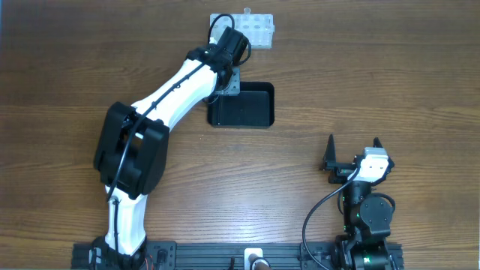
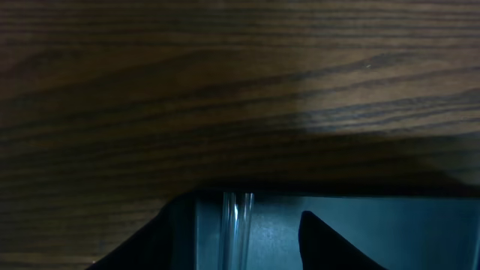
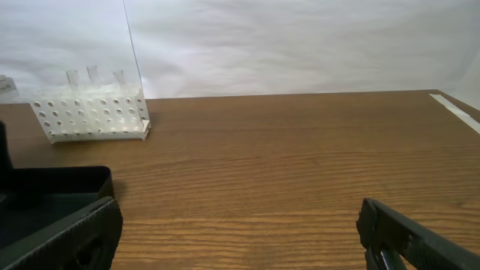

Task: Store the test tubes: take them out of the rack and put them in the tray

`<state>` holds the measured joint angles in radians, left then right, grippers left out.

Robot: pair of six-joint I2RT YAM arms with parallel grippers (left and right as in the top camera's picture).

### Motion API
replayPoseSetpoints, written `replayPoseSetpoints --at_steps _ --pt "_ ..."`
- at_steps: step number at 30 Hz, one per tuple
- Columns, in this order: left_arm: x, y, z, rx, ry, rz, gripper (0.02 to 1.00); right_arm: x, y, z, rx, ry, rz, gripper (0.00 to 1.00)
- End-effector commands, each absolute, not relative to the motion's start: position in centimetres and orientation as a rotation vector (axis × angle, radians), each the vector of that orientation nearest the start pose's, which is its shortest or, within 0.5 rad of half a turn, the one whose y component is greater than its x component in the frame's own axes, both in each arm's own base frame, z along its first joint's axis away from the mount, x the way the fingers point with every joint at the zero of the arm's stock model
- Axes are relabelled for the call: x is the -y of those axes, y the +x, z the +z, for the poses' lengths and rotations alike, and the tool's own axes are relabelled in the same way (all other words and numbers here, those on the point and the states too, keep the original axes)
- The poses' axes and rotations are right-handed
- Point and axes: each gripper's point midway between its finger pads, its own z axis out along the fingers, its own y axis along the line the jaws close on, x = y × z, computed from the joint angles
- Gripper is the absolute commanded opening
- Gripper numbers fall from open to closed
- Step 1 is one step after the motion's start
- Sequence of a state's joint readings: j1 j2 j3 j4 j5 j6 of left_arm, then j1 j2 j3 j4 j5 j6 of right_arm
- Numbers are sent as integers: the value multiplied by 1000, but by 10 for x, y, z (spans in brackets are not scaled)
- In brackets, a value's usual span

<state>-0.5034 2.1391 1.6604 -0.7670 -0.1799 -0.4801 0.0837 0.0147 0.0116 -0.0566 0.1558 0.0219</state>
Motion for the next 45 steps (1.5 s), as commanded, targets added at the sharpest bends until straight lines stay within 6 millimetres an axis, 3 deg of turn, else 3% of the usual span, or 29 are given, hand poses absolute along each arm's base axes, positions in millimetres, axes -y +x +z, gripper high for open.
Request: replayPoseSetpoints --at_steps 1,8,12,15,21,28,45 --pt "206 453 110 -2613 -43 -66 540 7 246 160 -1631 72 -50 993" --pt "215 489 198 -2284 -40 -56 555 7 246 160 -1631 72 -50 993" --pt "228 507 222 -2163 58 -37 573 7 246 160 -1631 72 -50 993" --pt "230 520 218 -2128 74 -32 577 7 246 160 -1631 72 -50 993" --pt "239 551 189 -2085 105 -13 588 7 246 160 -1631 72 -50 991" --pt "257 583 168 -2071 172 14 590 7 246 160 -1630 72 -50 991" --pt "251 606 132 -2105 184 -48 579 7 246 160 -1631 72 -50 991"
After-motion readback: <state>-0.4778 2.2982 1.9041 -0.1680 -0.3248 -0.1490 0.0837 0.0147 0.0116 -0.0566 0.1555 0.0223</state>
